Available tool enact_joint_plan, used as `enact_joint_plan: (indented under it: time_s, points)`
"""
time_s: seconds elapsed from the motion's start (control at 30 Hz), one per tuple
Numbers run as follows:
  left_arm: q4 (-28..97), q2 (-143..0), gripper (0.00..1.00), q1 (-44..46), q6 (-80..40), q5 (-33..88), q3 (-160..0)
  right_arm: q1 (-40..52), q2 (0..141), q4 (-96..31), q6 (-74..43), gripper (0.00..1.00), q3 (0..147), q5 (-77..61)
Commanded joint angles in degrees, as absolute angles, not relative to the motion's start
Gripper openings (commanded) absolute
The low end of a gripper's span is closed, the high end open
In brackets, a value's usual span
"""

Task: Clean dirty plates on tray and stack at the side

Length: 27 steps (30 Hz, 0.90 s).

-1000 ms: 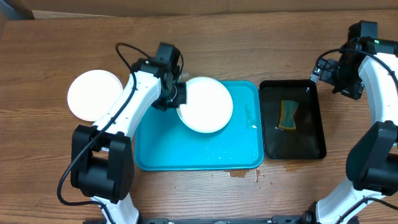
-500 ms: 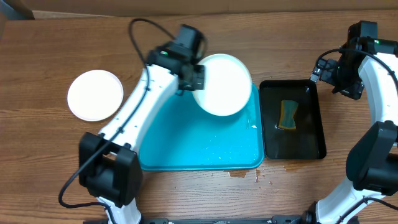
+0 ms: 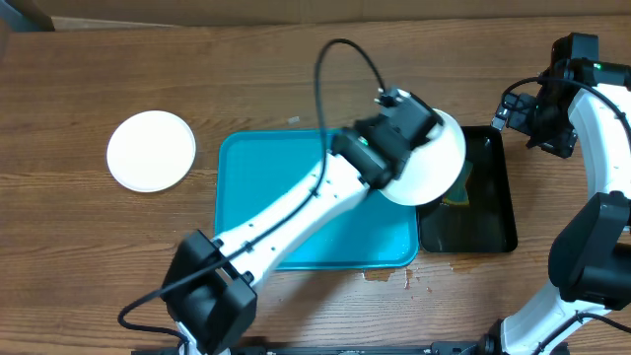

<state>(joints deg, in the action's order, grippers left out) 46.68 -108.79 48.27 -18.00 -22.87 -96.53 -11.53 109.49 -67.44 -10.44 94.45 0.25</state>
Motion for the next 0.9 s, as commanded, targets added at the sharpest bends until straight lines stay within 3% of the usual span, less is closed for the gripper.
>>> enact_joint_plan:
  time_s: [0.0,0.57,0.87]
  points:
    - [44.7,-109.1,0.04,53.1,-17.3,-34.7,-98.3,-11.6,108.2,-67.2,-10.4,1.00,94.8,0.4]
    - [39.8,-109.1,0.04,67.5,-9.3,-60.1,-98.3,-11.6,108.2,-67.2,-10.4,1.00,94.8,0.4]
    - [39.4,-109.1,0.04,70.9,-9.2,-67.2,-98.3,-11.6,108.2,-67.2,-10.4,1.00,94.8,0.4]
